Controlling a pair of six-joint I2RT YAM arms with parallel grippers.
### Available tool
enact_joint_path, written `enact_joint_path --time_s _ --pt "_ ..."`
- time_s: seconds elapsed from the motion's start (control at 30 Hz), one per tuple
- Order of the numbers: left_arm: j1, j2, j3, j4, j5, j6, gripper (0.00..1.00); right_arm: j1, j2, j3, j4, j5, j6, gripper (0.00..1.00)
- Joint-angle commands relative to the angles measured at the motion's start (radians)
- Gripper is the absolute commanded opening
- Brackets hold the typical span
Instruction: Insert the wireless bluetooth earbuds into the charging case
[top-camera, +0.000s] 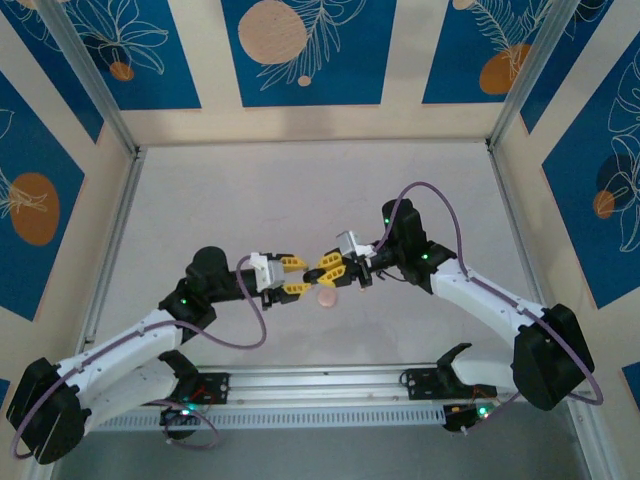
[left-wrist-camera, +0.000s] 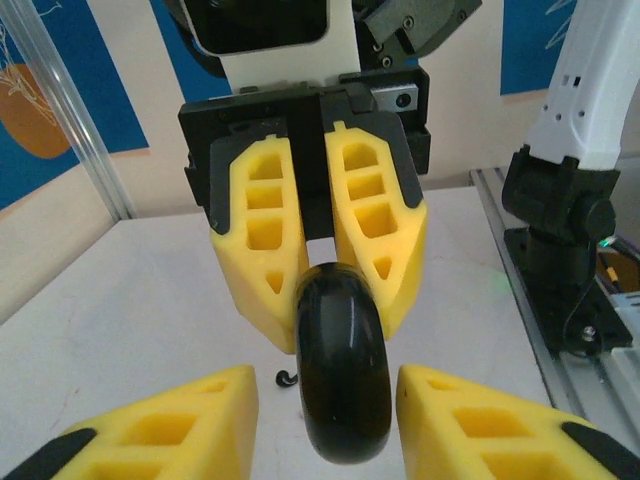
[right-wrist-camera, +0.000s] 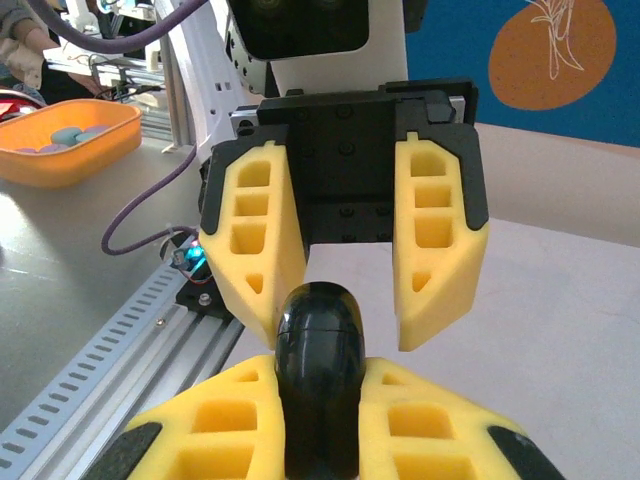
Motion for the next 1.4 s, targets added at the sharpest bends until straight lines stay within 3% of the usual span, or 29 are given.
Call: enact_joint_path --time_s 0.0,0.37,0.53,0.6,0.7,0.8,1.03,1.37 --pt "-0.006 0.0 -0.011 0.038 0.03 -0.009 0.37 0.009 0.007 0.007 0.014 -0.03 0.014 0.11" --pt "-0.006 0.02 -0.005 0.03 0.032 -0.009 0.39 0.015 0.009 0.005 0.04 -0.027 0.029 0.11" --pt "-0.005 0.015 -0.002 0.003 0.029 0.003 0.26 0.016 0.009 0.005 0.039 -0.023 0.03 0.11" --pt "-0.005 0.007 0.004 -0.029 0.019 0.019 0.22 0.016 0.003 0.009 0.022 -0.011 0.025 0.15" --pt "-0.007 -0.009 0.034 -0.147 -0.023 0.077 0.21 0.019 -0.024 0.026 -0.098 0.07 -0.032 0.34" --pt "-0.006 -0.006 0.081 -0.309 -0.085 0.163 0.21 0.032 -0.056 0.06 -0.261 0.213 -0.131 0.41" --pt "-0.013 0.055 0.188 -0.547 -0.16 0.282 0.19 0.081 -0.033 0.153 -0.485 0.406 -0.291 0.43" --pt "-0.024 0.06 0.202 -0.577 -0.171 0.298 0.19 0.137 0.091 0.227 -0.481 0.39 -0.321 0.43"
